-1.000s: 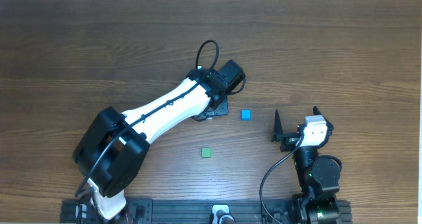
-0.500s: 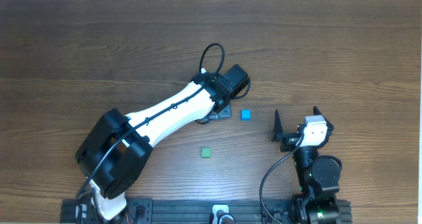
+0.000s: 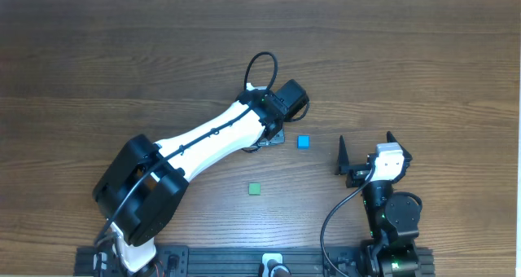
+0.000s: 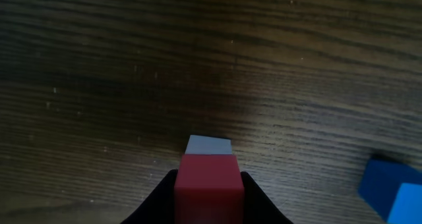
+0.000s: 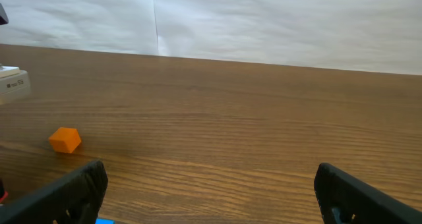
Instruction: Stack Cubes
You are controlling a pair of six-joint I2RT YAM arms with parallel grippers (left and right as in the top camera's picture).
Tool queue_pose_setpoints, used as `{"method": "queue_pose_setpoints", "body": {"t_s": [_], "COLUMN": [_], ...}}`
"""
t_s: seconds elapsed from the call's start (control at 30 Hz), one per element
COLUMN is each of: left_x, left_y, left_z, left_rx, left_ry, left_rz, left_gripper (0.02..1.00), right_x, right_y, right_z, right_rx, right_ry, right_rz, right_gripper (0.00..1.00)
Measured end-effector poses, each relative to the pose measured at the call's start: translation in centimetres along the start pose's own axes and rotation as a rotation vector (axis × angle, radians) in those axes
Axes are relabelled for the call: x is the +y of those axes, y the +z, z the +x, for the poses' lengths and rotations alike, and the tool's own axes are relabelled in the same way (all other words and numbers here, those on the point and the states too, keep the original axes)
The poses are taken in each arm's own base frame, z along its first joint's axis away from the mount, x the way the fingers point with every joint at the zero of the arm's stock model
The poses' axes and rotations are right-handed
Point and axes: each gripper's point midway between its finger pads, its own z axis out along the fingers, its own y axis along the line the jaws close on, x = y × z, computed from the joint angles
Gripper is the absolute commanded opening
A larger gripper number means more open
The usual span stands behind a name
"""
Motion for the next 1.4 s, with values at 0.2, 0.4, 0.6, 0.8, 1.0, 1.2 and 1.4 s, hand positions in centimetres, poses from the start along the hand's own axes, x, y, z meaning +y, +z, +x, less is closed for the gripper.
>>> {"method": "queue_pose_setpoints", "body": {"t_s": [0.2, 0.4, 0.6, 0.8, 1.0, 1.2, 1.4], "left_x": [0.06, -0.03, -0.1, -0.13, -0.13, -0.12, -0.08], "left_y": [0.16, 0.18, 0.15, 0.48, 0.49, 0.5, 0.48], "left_z": [0.03, 0.09, 0.15, 0.35, 0.29, 0.27, 0.25], "left_rx": [-0.003, -0.004, -0.01, -0.015, -0.018, -0.02, -0.021], "left_ry": [-0.001, 0.002, 0.007, 0.011, 0.011, 0.011, 0.011], "left_rz": [-0.001, 0.001, -0.002, -0.002, -0.002, -0.003, -0.005], "left_gripper": [0.042, 0.042, 0.042, 0.042, 0.045, 0.042, 0.04], "right_x": [0.0, 0.01, 0.0, 0.0, 0.0, 0.0, 0.0], "right_y": [0.0, 0.0, 0.0, 0.0, 0.0, 0.0, 0.0], "right_z": [0.0, 0.01, 0.01, 0.0, 0.01, 0.0, 0.01], "right_rx": [0.0, 0.0, 0.0, 0.0, 0.0, 0.0, 0.0], "right_ry": [0.0, 0.0, 0.0, 0.0, 0.0, 0.0, 0.0], "right_rz": [0.0, 0.0, 0.0, 0.0, 0.0, 0.0, 0.0], "right_gripper": [0.991, 0.991, 0.993, 0.993, 0.991, 0.993, 0.991]}}
